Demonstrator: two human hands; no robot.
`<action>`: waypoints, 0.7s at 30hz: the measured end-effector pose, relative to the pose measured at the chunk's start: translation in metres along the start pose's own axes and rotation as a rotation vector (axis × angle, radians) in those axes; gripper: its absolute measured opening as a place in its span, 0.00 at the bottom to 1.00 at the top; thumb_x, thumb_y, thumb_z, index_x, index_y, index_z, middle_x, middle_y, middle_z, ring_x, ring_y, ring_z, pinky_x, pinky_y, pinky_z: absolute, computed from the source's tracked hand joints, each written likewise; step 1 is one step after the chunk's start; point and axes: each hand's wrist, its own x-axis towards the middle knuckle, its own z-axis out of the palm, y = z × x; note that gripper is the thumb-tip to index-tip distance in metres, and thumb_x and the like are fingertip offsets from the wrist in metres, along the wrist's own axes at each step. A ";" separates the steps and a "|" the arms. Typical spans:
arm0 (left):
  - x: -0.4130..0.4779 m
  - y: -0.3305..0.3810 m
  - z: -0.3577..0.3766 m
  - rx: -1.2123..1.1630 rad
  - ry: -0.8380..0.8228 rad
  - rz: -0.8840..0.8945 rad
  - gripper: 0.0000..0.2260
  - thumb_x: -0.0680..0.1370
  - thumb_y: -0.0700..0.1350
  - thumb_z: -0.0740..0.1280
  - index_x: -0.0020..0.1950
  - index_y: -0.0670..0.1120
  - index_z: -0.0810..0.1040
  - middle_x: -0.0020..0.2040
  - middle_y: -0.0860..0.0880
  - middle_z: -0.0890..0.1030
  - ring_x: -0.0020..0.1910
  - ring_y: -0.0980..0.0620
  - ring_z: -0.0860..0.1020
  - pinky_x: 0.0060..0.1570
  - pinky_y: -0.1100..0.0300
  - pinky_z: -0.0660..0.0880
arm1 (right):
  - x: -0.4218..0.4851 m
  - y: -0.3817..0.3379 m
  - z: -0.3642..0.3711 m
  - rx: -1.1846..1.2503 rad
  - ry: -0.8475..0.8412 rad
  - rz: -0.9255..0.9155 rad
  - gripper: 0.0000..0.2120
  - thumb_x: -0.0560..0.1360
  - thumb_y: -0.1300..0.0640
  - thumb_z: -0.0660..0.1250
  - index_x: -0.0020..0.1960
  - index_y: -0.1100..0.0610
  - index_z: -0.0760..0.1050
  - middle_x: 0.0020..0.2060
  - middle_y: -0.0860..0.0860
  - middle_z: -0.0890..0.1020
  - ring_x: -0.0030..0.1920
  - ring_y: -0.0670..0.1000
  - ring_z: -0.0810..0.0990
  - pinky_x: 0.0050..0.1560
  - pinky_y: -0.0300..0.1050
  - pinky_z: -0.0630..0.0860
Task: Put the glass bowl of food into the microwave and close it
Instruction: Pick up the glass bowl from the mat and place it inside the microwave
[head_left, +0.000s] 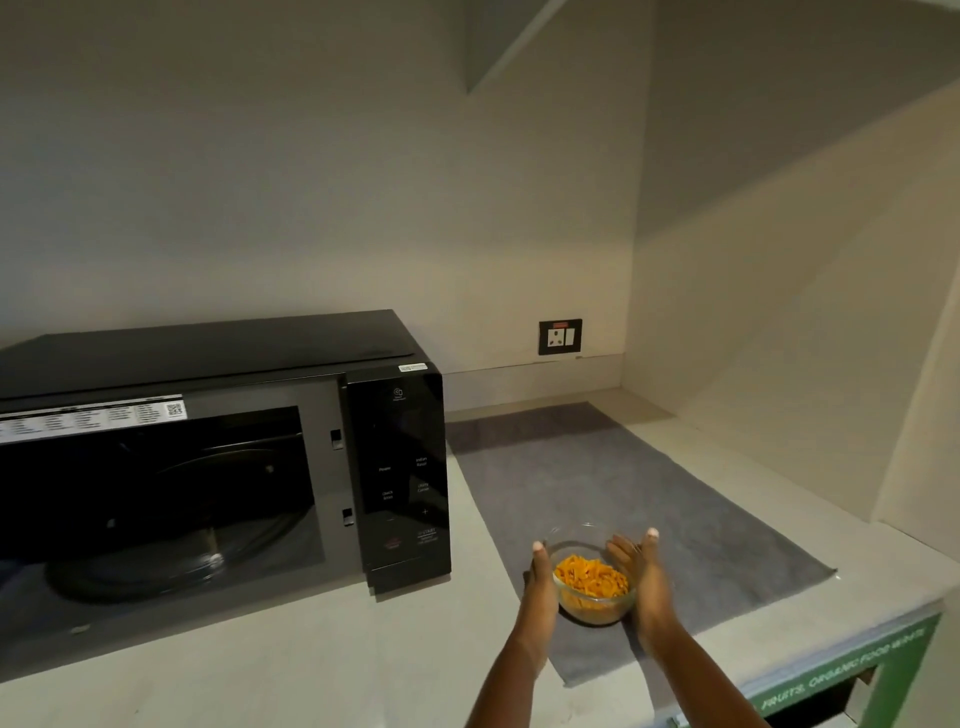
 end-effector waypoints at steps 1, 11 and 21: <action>-0.001 0.000 0.001 -0.002 0.000 0.003 0.44 0.69 0.70 0.43 0.76 0.43 0.56 0.77 0.41 0.59 0.76 0.44 0.59 0.76 0.48 0.56 | 0.001 0.002 0.000 0.004 0.013 -0.015 0.31 0.79 0.41 0.44 0.70 0.62 0.65 0.70 0.63 0.69 0.69 0.62 0.68 0.71 0.61 0.64; -0.035 -0.002 -0.029 -0.054 0.053 0.133 0.62 0.48 0.83 0.44 0.75 0.50 0.60 0.77 0.44 0.61 0.77 0.45 0.54 0.76 0.47 0.56 | -0.028 0.025 0.034 0.166 0.053 -0.038 0.29 0.81 0.43 0.46 0.67 0.63 0.68 0.67 0.61 0.72 0.66 0.58 0.71 0.70 0.57 0.65; -0.087 0.000 -0.120 -0.108 0.331 0.300 0.27 0.80 0.59 0.41 0.70 0.53 0.69 0.65 0.46 0.77 0.66 0.47 0.73 0.69 0.49 0.69 | -0.103 0.069 0.122 0.089 -0.066 0.012 0.22 0.79 0.40 0.49 0.58 0.51 0.75 0.56 0.50 0.78 0.55 0.50 0.76 0.61 0.54 0.73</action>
